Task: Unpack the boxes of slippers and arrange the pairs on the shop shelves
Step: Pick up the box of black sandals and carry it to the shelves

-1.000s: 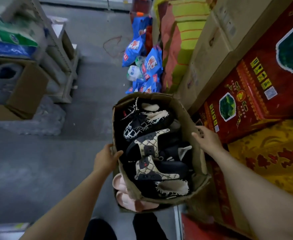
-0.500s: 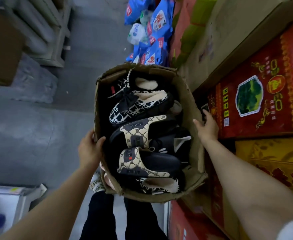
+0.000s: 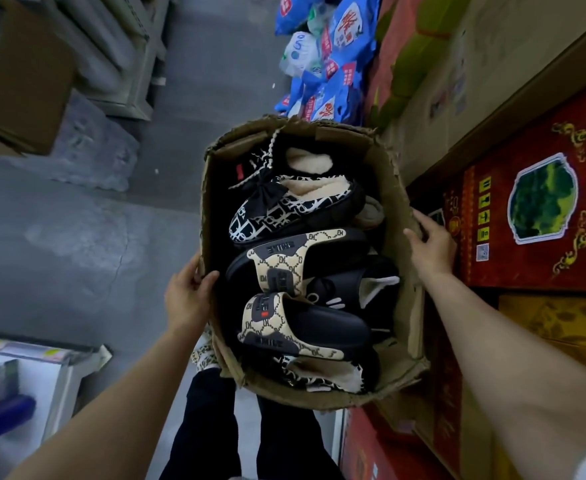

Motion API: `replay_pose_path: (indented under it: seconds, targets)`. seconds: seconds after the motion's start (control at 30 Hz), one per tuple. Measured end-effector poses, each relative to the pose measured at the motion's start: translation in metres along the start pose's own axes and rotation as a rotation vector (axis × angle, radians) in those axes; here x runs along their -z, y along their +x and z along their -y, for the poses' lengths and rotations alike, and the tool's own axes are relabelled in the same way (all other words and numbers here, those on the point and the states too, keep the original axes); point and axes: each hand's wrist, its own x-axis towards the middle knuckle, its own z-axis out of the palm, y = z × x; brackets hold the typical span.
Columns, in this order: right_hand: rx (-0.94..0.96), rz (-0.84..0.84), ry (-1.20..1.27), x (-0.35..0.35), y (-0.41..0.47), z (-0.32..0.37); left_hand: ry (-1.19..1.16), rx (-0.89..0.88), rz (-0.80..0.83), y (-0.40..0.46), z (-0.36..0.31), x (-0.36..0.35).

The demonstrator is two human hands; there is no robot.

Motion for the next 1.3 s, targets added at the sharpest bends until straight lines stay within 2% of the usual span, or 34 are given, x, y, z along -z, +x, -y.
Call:
replay_pose_path:
  seconds: [0.3, 0.5, 0.63, 0.87, 1.07, 1.3]
  targets:
    - [0.013, 0.067, 0.084, 0.008, -0.013, 0.018, -0.126, 0.085, -0.078, 0.0, -0.019, 0.003]
    - [-0.009, 0.027, 0.155, 0.005, -0.026, 0.033, -0.267, 0.201, -0.133, 0.008, -0.027, 0.008]
    - [0.011, 0.007, 0.14, 0.003, -0.037, 0.047, -0.4, 0.289, -0.123, 0.019, -0.018, 0.015]
    - [0.035, -0.046, 0.12, 0.0, -0.073, 0.075, -0.597, 0.287, -0.08, 0.023, 0.002, 0.036]
    - [0.055, -0.07, 0.144, -0.019, -0.113, 0.105, -0.731, 0.262, -0.118, 0.007, 0.02, 0.08]
    - [0.183, 0.04, 0.128, -0.088, -0.159, 0.168, -0.886, 0.225, -0.229, -0.001, 0.064, 0.174]
